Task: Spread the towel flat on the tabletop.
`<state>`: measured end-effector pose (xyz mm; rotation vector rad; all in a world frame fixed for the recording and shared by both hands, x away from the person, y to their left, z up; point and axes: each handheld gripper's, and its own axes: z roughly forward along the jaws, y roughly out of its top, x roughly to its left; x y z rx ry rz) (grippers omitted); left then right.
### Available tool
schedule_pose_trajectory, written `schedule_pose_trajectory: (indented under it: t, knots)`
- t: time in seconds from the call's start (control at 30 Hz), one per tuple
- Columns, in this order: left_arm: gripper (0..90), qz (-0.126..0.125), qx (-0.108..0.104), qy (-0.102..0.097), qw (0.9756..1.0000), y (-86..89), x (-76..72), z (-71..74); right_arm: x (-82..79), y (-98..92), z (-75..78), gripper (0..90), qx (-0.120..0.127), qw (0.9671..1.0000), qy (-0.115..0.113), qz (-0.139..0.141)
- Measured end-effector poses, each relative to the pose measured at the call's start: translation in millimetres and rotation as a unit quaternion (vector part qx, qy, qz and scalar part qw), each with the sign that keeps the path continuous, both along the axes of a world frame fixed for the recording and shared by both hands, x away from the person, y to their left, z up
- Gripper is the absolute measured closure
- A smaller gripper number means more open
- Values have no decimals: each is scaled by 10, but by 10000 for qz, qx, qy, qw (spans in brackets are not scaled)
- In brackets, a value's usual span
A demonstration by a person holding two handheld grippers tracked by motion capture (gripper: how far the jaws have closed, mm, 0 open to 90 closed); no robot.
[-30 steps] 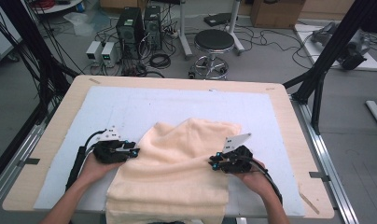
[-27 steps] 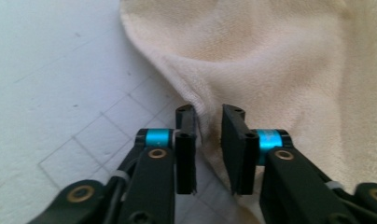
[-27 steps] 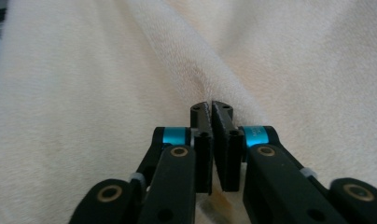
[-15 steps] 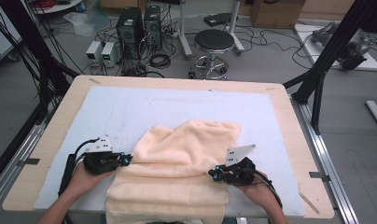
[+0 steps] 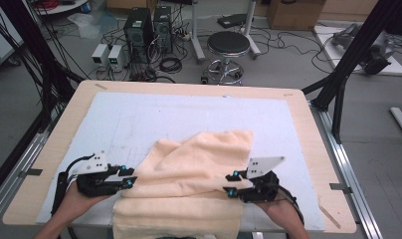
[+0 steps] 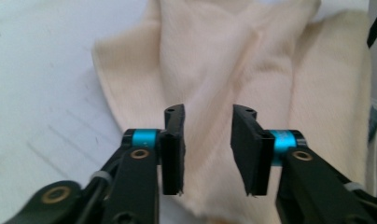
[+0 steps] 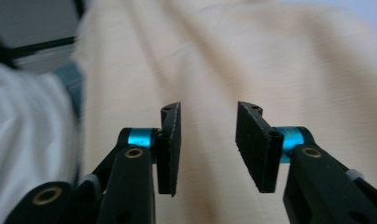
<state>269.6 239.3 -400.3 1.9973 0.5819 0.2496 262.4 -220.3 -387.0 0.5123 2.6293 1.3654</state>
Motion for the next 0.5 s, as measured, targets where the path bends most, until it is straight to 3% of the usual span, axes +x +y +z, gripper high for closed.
schedule_pose_trajectory:
  t: [0.13, 0.2, 0.27, 0.4, 0.5]
  knots:
    - [579, 121, -182, -184, 9996, -174, 274, 88, 312, -56, 88, 493, -36, 9978, -249, -616]
    - [579, 178, -232, -291, 9991, -268, 405, 117, 472, -83, 98, 458, -26, 9962, -197, -854]
    - [579, 193, -318, -225, 9991, -347, 547, 129, 607, -101, 107, 434, -105, 9944, -230, -1026]
    - [584, 311, -255, -206, 9990, -482, 823, 111, 859, -112, 88, 409, -155, 9942, -132, -1059]
    - [582, 224, -136, -124, 9996, -562, 993, 28, 1031, -80, 0, 393, -294, 9953, 5, -923]
